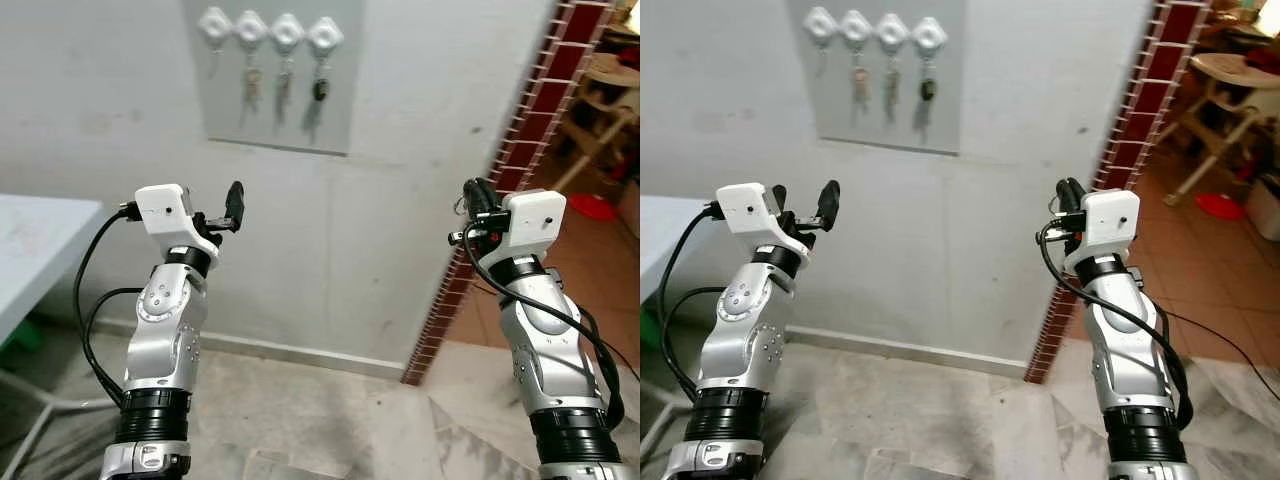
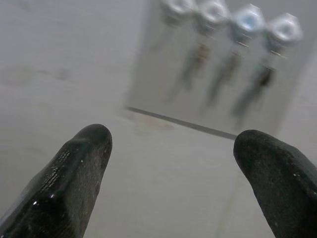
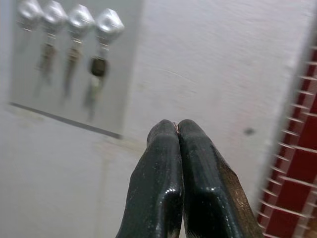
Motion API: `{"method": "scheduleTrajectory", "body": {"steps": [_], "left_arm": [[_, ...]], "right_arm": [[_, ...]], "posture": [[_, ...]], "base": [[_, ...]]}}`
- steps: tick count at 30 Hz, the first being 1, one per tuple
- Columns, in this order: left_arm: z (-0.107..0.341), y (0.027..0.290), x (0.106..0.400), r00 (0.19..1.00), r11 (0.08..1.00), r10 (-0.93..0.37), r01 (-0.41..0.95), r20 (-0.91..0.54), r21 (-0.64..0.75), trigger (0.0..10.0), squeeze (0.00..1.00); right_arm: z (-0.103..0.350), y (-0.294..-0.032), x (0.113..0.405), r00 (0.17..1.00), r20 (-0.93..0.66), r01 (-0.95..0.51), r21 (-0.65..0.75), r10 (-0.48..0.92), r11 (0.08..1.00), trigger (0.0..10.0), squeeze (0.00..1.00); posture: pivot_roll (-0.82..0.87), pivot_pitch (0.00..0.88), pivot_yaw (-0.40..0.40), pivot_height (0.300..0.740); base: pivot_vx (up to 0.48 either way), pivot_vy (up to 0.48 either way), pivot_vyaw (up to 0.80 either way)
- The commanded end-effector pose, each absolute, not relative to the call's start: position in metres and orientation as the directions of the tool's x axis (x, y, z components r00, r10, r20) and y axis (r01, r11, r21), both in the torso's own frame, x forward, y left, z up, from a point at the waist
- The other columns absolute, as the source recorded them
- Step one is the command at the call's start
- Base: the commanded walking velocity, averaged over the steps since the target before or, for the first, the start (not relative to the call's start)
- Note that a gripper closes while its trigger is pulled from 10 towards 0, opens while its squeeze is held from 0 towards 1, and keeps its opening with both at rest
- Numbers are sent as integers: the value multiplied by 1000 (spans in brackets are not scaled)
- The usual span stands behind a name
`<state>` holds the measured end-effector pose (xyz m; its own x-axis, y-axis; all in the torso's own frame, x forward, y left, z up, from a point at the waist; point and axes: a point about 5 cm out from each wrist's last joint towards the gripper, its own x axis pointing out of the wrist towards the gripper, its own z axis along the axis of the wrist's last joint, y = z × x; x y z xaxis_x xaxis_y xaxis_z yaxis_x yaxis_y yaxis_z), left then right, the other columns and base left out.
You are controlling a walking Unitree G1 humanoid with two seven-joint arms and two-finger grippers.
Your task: Hang keys on a hook
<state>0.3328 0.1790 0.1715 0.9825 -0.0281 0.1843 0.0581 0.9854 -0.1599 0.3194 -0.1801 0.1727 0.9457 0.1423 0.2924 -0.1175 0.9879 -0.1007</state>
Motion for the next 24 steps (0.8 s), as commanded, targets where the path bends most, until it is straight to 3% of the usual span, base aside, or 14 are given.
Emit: {"method": "scheduleTrajectory", "body": {"steps": [1, 24], "left_arm": [[176, 174, 334, 980, 984, -46, 78, 192, -160, 10000, 0], [175, 174, 337, 982, 984, -46, 77, 183, -162, 10000, 0]], "right_arm": [[180, -184, 320, 939, 317, -107, -105, 135, 989, 10000, 0], [180, -179, 321, 938, 312, -125, -99, 150, 987, 10000, 0]], "posture": [[-40, 0, -40, 740], [-37, 0, -43, 740]], "base": [[0, 349, 0], [0, 333, 0]]}}
